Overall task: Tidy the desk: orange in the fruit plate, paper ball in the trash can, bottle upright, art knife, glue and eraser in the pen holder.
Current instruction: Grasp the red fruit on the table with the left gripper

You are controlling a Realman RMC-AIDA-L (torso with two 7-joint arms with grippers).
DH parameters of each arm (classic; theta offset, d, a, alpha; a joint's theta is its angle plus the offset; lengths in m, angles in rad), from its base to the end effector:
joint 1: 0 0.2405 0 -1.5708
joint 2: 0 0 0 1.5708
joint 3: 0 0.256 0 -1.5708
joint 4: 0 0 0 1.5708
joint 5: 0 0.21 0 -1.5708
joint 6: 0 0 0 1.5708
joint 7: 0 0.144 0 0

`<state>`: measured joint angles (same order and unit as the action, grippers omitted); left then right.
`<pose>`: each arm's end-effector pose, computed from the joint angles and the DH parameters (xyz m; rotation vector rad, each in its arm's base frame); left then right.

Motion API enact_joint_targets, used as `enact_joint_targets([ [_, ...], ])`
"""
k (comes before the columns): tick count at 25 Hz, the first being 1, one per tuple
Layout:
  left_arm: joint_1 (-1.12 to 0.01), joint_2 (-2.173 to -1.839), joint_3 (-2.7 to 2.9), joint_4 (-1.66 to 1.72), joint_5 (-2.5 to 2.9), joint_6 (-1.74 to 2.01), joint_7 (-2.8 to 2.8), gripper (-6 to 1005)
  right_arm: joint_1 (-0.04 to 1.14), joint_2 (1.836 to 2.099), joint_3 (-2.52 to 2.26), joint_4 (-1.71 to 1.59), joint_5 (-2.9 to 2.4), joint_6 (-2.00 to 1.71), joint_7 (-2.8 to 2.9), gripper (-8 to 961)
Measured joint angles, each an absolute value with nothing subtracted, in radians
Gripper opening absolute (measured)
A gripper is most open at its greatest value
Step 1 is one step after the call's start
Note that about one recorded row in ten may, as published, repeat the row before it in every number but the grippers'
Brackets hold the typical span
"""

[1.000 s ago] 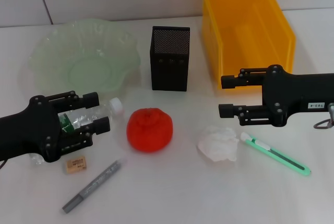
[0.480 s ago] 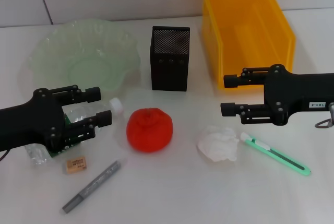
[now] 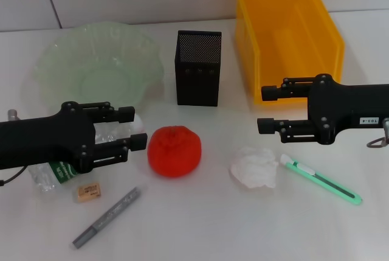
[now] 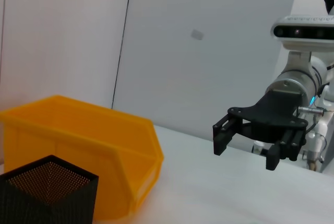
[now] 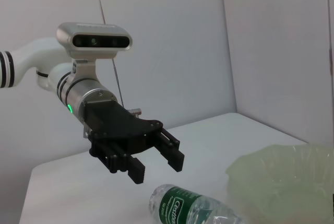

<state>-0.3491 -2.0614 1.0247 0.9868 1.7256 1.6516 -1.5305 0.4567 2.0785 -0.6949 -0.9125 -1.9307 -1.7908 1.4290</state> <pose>-0.2297 0.3014 0.0230 -2.8377 -0.4613 -0.7770 0.2417 0.3105 0.0448 -2.7925 0.4012 0.7847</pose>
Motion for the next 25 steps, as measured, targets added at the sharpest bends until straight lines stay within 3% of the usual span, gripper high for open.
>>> enact_joint_targets([
  [9, -0.425, -2.068, 1.049, 0.992, 1.816, 1.592, -1.584, 574, 0.452, 2.079, -0.695, -0.91, -1.931, -1.791, 1.429, 669],
  [25, -0.459, -2.068, 1.158, 0.981, 1.833, 1.462, -1.605, 575, 0.449, 2.077, -0.693, -0.915, -1.931, -1.792, 1.433, 670],
])
